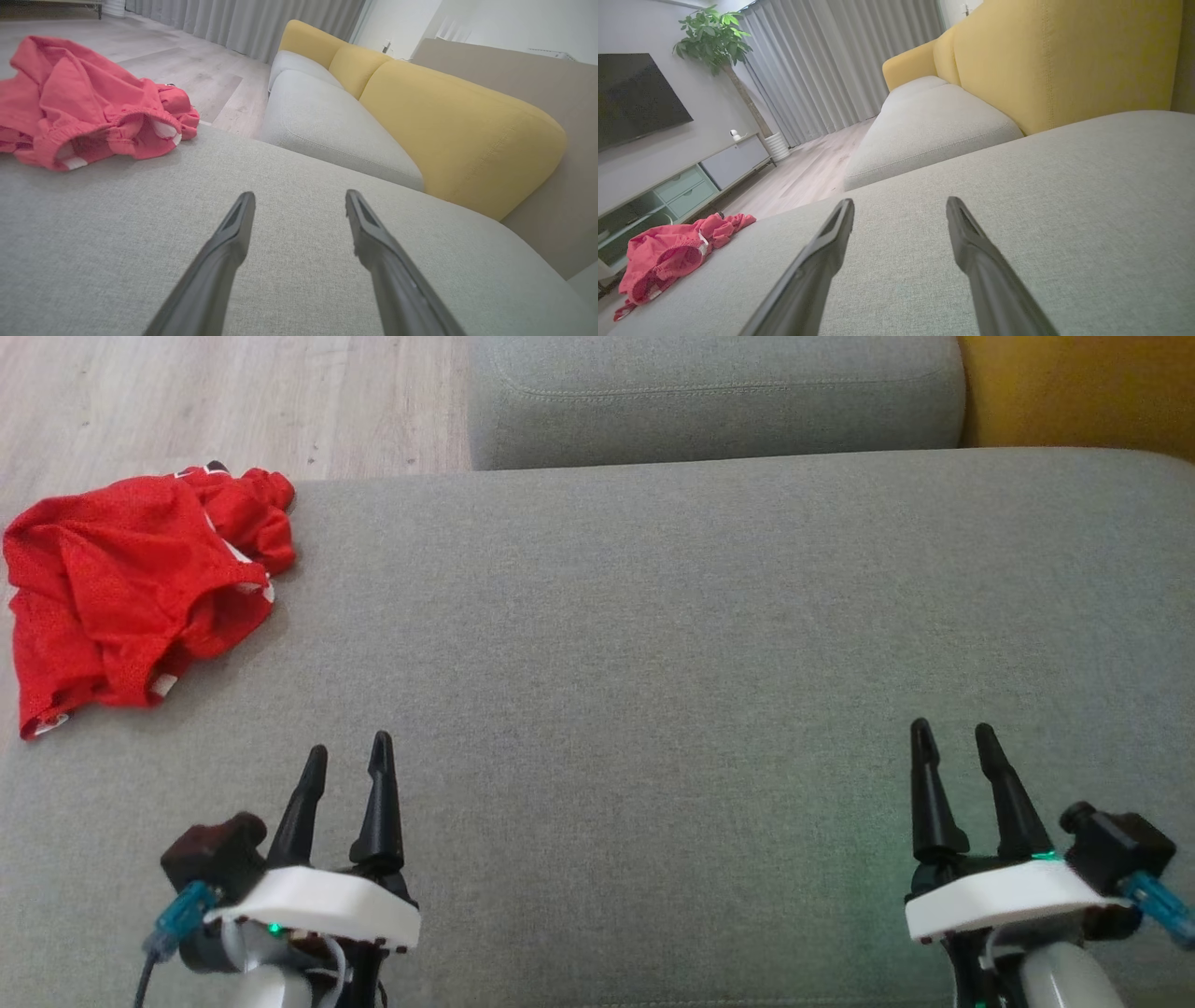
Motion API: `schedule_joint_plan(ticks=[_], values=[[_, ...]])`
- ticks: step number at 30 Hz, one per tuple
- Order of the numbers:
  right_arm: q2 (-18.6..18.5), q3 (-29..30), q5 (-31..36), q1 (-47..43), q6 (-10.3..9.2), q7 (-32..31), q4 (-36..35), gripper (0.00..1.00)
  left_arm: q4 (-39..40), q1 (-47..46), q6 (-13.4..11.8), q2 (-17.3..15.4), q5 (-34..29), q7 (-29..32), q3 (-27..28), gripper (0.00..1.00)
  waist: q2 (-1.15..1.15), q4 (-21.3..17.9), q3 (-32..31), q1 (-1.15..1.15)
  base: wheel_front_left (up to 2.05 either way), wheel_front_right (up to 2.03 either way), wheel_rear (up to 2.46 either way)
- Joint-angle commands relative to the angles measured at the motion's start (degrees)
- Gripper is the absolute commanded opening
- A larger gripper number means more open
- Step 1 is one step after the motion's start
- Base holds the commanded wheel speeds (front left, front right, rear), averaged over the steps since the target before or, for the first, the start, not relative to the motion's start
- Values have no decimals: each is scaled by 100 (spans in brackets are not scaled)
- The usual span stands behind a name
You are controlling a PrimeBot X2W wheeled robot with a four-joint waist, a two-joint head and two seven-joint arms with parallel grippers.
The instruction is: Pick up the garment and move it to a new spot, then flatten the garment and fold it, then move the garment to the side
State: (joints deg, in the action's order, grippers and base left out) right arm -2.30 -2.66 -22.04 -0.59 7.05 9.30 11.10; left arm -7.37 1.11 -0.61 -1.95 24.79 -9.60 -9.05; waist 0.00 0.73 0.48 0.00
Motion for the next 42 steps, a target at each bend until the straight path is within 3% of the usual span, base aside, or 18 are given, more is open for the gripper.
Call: schedule_joint_plan(ticks=[1, 27, 42], values=[[-47, -139, 206, 254, 34, 107, -211, 100, 252, -143, -49, -73, -191, -80, 84, 100, 0, 0, 0, 0, 0, 0, 0], [-57, -207, 2145, 460, 44, 562, 27, 100, 68, -75, -272, -92, -1633, -533, -77, 100, 0, 93, 20, 0, 0, 0, 0], [-57, -162, 2106, 487, 44, 570, 98, 100, -73, -79, -287, -93, -1472, -540, -15, 100, 0, 77, 30, 0, 0, 0, 0]])
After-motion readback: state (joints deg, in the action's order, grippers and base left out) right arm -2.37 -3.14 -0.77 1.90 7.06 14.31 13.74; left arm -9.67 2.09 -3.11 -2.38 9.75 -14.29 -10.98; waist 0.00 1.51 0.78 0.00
